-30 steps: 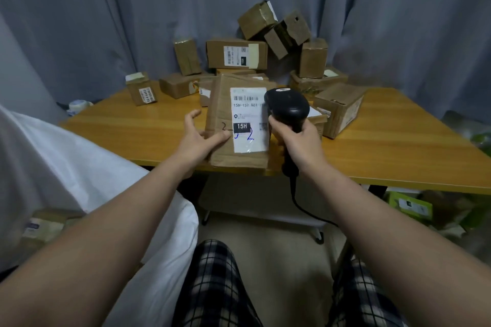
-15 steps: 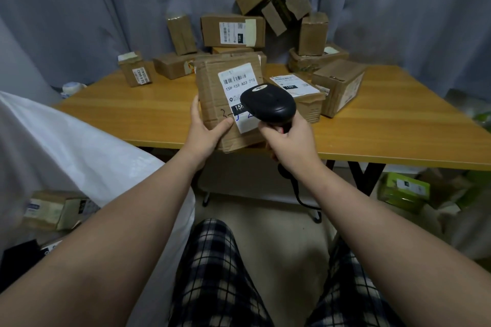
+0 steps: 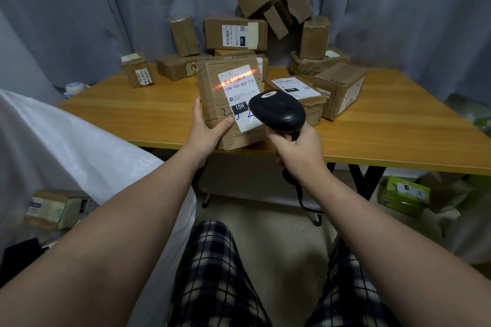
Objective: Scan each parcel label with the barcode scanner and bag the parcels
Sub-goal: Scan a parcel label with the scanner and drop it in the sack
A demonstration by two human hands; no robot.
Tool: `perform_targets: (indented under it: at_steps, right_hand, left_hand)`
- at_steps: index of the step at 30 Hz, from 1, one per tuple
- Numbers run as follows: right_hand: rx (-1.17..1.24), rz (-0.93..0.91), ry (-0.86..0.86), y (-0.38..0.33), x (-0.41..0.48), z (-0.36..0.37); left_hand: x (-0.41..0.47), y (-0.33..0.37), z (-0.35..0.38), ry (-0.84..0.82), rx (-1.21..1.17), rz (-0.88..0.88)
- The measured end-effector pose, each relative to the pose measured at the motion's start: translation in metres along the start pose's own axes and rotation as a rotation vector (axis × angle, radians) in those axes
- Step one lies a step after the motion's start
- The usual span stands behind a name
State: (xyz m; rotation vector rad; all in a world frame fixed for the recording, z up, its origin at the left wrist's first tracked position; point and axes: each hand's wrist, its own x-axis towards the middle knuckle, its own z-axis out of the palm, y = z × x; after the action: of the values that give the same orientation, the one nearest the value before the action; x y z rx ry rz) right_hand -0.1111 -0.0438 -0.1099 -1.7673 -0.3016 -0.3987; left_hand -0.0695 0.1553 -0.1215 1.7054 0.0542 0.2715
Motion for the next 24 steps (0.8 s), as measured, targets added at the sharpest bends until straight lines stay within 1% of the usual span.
perform_targets:
  at_steps: [9, 13, 15, 20, 24]
  right_hand:
    - [0.069, 0.036, -0.047, 0.006, -0.008, -0.001]
    - [0.077, 0.050, -0.058, 0.006, -0.008, -0.003]
    - [0.074, 0.048, -0.060, 0.006, -0.008, -0.004]
    - [0.066, 0.027, -0.060, 0.000, -0.007, -0.004]
    - [0.069, -0.014, -0.076, -0.013, -0.007, 0.001]
  left_hand:
    - [0.001, -0.002, -0.002, -0.014, 0.003, -0.003]
    - [0.001, -0.002, -0.001, 0.005, 0.005, 0.004]
    - [-0.002, -0.003, 0.002, 0.024, 0.011, 0.024]
    - [-0.016, -0.006, 0.009, 0.157, 0.022, 0.086]
    - [-0.029, 0.002, 0.002, 0.175, 0.030, 0.194]
